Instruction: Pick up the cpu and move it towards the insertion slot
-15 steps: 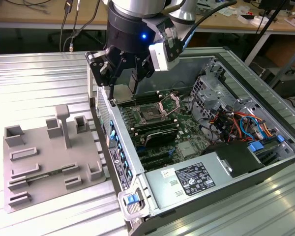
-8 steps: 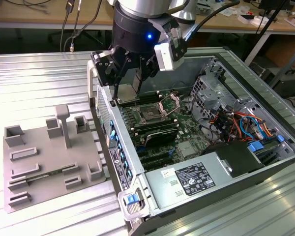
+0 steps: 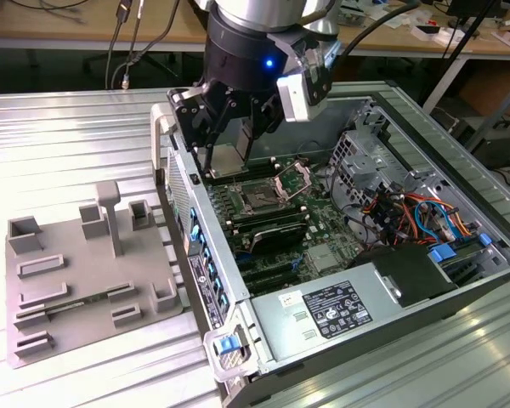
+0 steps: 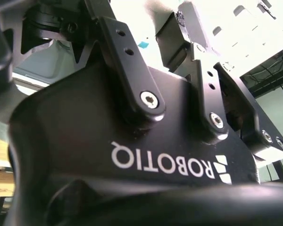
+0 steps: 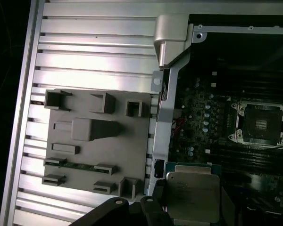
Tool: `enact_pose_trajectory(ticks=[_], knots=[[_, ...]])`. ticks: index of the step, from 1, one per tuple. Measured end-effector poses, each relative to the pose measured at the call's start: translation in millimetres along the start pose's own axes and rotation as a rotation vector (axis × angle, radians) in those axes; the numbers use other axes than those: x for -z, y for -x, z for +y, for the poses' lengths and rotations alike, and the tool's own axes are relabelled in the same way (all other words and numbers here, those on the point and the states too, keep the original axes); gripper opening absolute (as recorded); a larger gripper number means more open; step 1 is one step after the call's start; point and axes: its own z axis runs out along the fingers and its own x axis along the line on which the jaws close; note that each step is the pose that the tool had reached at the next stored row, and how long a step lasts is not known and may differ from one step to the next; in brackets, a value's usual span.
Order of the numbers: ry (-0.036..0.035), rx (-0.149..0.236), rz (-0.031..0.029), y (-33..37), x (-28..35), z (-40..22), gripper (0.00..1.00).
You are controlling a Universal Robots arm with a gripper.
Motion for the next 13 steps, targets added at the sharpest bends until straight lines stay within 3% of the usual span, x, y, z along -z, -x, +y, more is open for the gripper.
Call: enact_pose_trajectory(ticks=[13], knots=[[0.0000,0.000,-0.0001,14.9,-0.3,-1.9,0.55]])
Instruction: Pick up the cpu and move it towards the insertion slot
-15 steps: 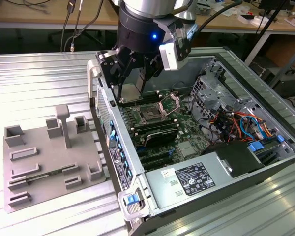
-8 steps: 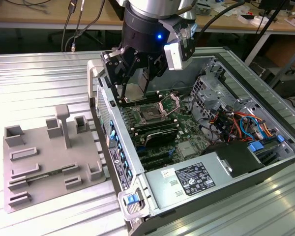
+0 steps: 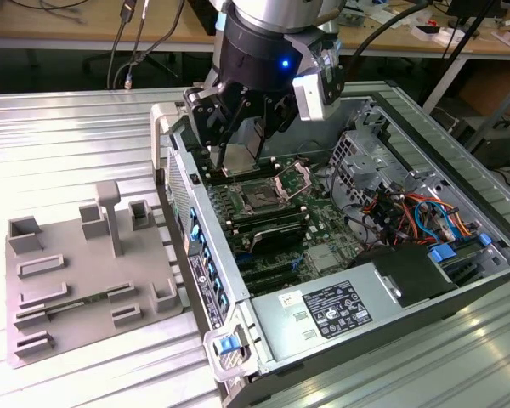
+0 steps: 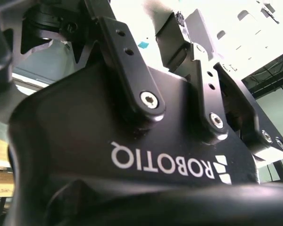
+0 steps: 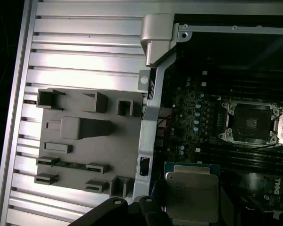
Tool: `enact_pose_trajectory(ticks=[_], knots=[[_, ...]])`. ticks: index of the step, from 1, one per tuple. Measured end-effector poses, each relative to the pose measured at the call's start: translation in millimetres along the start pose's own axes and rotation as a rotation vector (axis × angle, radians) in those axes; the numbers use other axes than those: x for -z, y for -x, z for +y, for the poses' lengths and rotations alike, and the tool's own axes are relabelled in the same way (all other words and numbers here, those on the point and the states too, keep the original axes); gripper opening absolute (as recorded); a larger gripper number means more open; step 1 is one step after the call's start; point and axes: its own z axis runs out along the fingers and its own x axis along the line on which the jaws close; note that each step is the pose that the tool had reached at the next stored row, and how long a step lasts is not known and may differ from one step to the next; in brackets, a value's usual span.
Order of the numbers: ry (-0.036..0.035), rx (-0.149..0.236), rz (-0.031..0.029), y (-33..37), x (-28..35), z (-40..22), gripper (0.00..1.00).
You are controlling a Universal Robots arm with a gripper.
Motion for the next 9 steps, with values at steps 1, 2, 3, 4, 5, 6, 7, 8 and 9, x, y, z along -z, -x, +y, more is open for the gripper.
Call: enact_pose_trajectory(ticks=[1,2,3,4,5,6,7,8,9], knots=[[0.0000,0.000,0.0000,1.1,0.0,-0.1,0.55],[0.0000,0.000,0.0000,2.5,0.0,-0.3,0.55],[0.0000,0.000,0.0001,3.7,0.0,-0.4,0.55],[0.0000,0.000,0.0000,5.1,-0.1,-0.6,0.55],[0.0000,0.000,0.0000,6.1,-0.1,-0.7,0.55],[0.0000,0.000,-0.0001,7.2,-0.2,-0.9,0.55],[0.0000,0.000,0.0000,8.2,-0.2,-1.0,0.55],[0.0000,0.000,0.0000,9.6,-0.2,-1.2,0.55],[0.0000,0.000,0.0000,10.9,-0.2,-1.3,0.55]])
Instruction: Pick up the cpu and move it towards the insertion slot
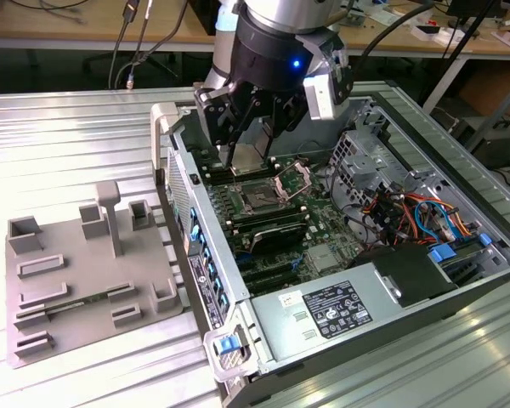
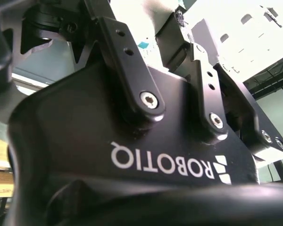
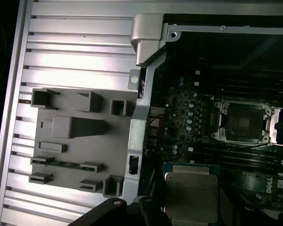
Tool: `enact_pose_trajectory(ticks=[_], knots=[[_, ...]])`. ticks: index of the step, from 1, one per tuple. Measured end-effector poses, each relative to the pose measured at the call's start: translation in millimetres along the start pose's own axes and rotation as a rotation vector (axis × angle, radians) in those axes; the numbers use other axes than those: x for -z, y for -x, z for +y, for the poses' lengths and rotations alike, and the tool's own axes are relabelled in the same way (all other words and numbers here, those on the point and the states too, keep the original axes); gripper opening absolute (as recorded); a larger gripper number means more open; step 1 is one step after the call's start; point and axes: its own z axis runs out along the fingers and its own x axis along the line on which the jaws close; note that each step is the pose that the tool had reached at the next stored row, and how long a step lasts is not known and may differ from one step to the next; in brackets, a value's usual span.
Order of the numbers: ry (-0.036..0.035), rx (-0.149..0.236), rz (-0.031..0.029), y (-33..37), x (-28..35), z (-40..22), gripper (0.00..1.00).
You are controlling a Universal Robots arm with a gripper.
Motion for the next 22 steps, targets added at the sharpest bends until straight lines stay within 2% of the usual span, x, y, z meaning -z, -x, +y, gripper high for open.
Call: enact_pose_trajectory(ticks=[22], knots=[[0.0000,0.000,0.0000,29.3,-0.4,-3.6,0.55]])
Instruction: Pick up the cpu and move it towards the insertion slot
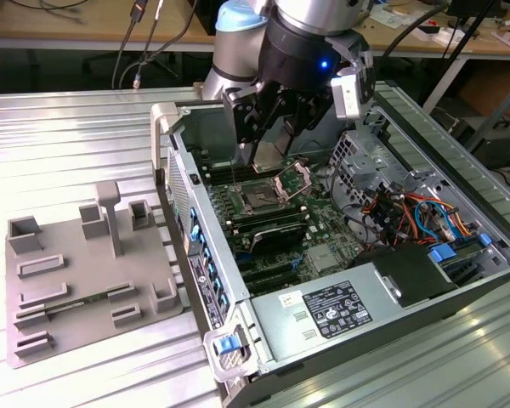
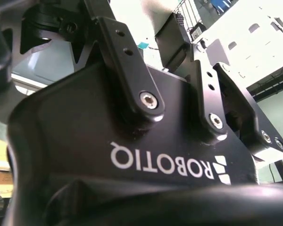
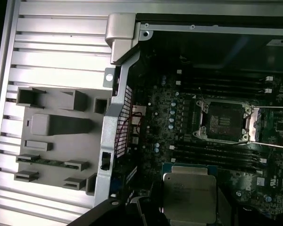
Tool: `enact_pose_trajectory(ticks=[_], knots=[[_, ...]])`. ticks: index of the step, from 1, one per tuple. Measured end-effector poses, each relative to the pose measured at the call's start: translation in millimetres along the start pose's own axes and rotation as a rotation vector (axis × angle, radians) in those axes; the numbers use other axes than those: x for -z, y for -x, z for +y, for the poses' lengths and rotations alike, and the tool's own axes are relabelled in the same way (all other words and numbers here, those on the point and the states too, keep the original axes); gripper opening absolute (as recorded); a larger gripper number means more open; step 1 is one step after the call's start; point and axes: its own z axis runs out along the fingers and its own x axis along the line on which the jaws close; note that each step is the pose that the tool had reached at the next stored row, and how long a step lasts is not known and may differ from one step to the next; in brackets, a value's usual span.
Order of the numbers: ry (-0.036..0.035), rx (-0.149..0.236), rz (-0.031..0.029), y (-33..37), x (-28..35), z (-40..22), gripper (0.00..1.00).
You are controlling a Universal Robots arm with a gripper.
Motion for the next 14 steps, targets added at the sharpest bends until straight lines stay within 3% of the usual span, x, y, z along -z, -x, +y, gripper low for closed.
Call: enact_pose_trajectory(ticks=[14], knots=[[0.0001,0.000,0.0000,17.7,-0.4,-2.2,0.55]])
